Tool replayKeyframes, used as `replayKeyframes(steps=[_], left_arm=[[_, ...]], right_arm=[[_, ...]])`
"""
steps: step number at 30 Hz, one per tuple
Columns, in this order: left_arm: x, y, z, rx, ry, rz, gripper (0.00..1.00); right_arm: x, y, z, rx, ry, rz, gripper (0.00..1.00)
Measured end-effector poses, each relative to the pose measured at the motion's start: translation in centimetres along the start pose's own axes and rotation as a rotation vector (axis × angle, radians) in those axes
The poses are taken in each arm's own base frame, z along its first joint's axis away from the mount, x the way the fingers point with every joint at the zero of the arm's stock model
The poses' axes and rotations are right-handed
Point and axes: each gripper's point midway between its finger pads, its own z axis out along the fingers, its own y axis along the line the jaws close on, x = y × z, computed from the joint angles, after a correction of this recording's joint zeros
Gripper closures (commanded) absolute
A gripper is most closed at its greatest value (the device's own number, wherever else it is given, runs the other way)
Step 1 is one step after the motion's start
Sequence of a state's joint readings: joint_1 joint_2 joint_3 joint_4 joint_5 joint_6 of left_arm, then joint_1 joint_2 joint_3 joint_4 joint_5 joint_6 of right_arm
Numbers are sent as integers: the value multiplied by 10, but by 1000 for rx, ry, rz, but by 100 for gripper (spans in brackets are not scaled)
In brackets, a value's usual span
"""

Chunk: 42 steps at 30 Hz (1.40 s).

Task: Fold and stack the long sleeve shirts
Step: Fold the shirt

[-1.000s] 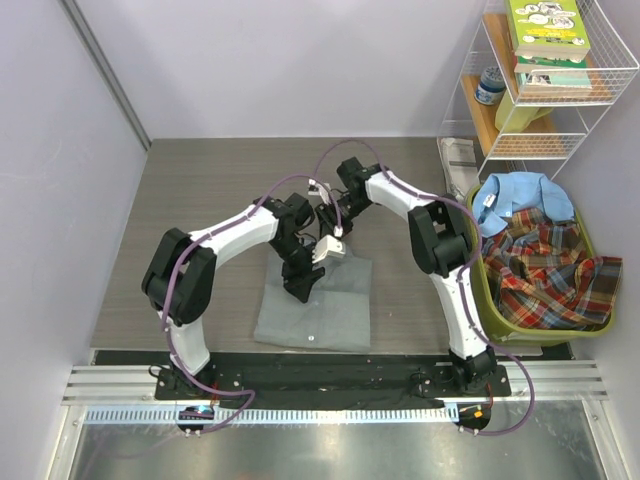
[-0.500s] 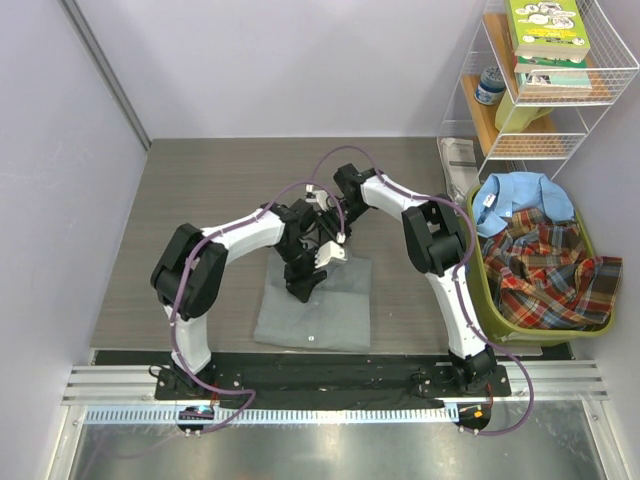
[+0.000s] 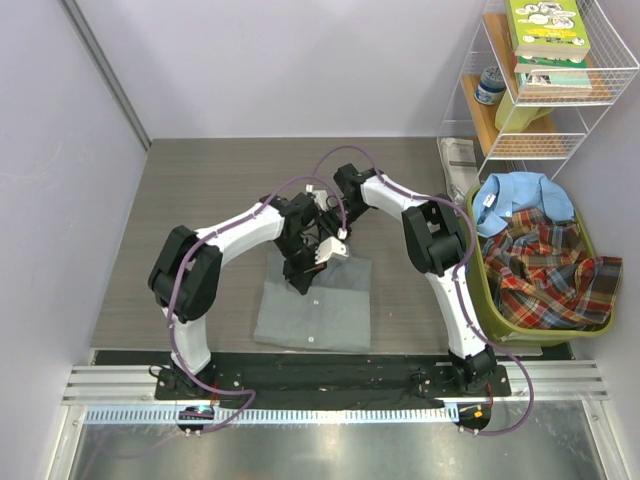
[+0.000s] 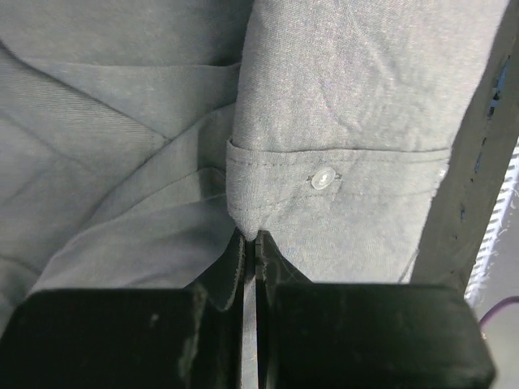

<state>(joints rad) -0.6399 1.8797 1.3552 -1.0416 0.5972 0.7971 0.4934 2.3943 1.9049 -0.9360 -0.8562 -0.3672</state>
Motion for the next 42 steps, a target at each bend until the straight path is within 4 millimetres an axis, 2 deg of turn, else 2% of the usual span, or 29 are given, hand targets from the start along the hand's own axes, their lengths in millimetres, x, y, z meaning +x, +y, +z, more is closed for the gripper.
replayKeyframes(steps=[7, 12, 23, 42], left_arm=[[-16, 9, -29, -47, -9, 21, 100], [-24, 25, -42, -84, -10, 40, 100], [-19, 62, -43, -112, 29, 35, 100], [-31, 73, -50, -147, 4, 94, 100]], right_arm=[[0, 0, 0, -3, 1, -16, 64], [1, 0, 0, -5, 2, -27, 65], [3, 0, -2, -5, 14, -47, 64], [4, -4, -7, -1, 27, -61, 65]])
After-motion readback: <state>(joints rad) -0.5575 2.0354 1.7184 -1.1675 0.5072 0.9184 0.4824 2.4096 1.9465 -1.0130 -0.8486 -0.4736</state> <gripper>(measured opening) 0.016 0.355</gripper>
